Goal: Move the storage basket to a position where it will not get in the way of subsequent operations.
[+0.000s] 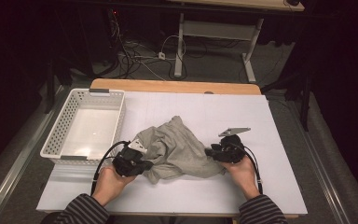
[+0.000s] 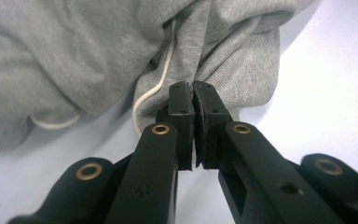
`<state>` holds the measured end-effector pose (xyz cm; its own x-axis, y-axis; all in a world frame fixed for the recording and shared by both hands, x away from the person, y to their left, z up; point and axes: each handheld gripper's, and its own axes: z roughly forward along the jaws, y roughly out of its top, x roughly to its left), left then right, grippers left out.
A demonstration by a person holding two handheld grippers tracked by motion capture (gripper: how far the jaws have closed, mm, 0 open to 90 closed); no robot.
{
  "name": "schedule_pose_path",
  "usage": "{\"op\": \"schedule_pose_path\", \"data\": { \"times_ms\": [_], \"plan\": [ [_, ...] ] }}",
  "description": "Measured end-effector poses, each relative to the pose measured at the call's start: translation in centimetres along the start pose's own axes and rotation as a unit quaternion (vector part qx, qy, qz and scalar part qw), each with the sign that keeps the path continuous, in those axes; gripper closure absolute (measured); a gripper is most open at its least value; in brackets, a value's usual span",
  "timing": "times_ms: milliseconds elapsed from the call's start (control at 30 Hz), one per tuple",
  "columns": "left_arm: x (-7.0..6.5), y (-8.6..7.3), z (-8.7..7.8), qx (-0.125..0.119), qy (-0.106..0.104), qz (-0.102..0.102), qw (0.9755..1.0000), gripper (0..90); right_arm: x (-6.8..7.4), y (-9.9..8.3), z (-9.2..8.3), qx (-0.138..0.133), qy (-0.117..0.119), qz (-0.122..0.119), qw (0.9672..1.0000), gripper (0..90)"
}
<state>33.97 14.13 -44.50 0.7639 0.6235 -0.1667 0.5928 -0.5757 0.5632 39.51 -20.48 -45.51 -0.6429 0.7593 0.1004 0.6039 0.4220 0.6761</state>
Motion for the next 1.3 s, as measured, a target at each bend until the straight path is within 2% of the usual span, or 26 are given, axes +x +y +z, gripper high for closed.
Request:
{"op": "schedule_pose_path", "data": {
  "times_ms": [67, 133, 200, 233, 267, 333, 367, 500, 667, 700, 800, 833, 867, 933, 1067, 1167, 1300],
  "plan": [
    [0.1, -0.3, 0.0, -0.004, -0.004, -0.008, 1.0000, 83.9, 0.0, 0.0, 0.3, 0.006, 0.002, 0.001, 1.0000, 62.2],
    [0.2, -0.4, 0.1, -0.008, 0.001, -0.007, 0.9999, 81.5, 0.1, 0.0, 0.7, 0.011, 0.004, -0.001, 0.9999, 62.4],
    [0.0, -0.2, 0.2, -0.013, 0.002, -0.008, 0.9999, 74.0, 0.2, 0.0, 0.9, 0.017, 0.006, 0.000, 0.9998, 63.1],
    [0.0, 0.0, 0.3, -0.015, 0.004, -0.007, 0.9998, 63.2, 0.2, -0.1, 1.1, 0.022, 0.008, -0.003, 0.9997, 65.2],
    [-0.1, 0.2, 0.3, -0.019, 0.006, -0.008, 0.9998, 63.2, 0.2, -0.1, 1.1, 0.022, 0.008, -0.003, 0.9997, 65.2],
    [-0.2, 0.7, 0.6, -0.024, 0.009, -0.010, 0.9996, 55.2, 0.2, -0.1, 1.3, 0.030, 0.018, -0.003, 0.9994, 72.9],
    [-0.2, 1.0, 0.7, -0.026, 0.012, -0.009, 0.9996, 49.3, 0.2, -0.1, 1.4, 0.036, 0.033, 0.000, 0.9988, 81.0],
    [-0.3, 2.2, 1.8, -0.024, 0.018, -0.011, 0.9995, 46.4, 0.3, -0.1, 1.3, 0.041, 0.038, -0.004, 0.9984, 85.0],
    [-0.4, 3.3, 3.9, -0.009, 0.037, 0.004, 0.9993, 46.4, 0.5, 0.0, 0.9, 0.033, 0.027, -0.013, 0.9990, 85.9],
    [-0.4, 3.4, 4.1, -0.010, 0.038, 0.001, 0.9992, 46.7, 0.6, 0.0, 0.7, 0.031, 0.024, -0.014, 0.9991, 86.0],
    [0.0, 3.5, 4.3, -0.005, 0.033, -0.004, 0.9994, 56.2, 0.5, 0.0, -0.2, 0.018, 0.011, -0.024, 0.9995, 86.1],
    [0.1, 3.5, 4.3, -0.003, 0.033, -0.004, 0.9994, 65.0, 0.4, -0.1, -0.8, 0.011, 0.005, -0.023, 0.9997, 86.2],
    [0.1, 3.5, 4.4, 0.000, 0.031, -0.004, 0.9995, 65.0, 0.4, -0.1, -0.8, 0.011, 0.005, -0.023, 0.9997, 86.2],
    [0.2, 3.5, 4.5, 0.007, 0.032, -0.001, 0.9995, 72.2, 0.2, -0.2, -1.3, 0.006, -0.003, -0.024, 0.9997, 86.2],
    [0.2, 3.5, 4.3, 0.006, 0.030, -0.003, 0.9995, 78.8, 0.1, -0.5, -2.1, -0.001, -0.011, -0.023, 0.9997, 86.2],
    [0.4, 3.3, 3.5, 0.003, 0.028, -0.005, 0.9996, 79.1, -0.1, -0.6, -2.5, -0.007, -0.012, -0.022, 0.9997, 86.1],
    [0.5, 2.6, 2.1, -0.008, 0.037, -0.007, 0.9992, 79.0, 0.1, -0.9, -2.7, -0.001, -0.005, -0.020, 0.9998, 85.9]
  ]
}}
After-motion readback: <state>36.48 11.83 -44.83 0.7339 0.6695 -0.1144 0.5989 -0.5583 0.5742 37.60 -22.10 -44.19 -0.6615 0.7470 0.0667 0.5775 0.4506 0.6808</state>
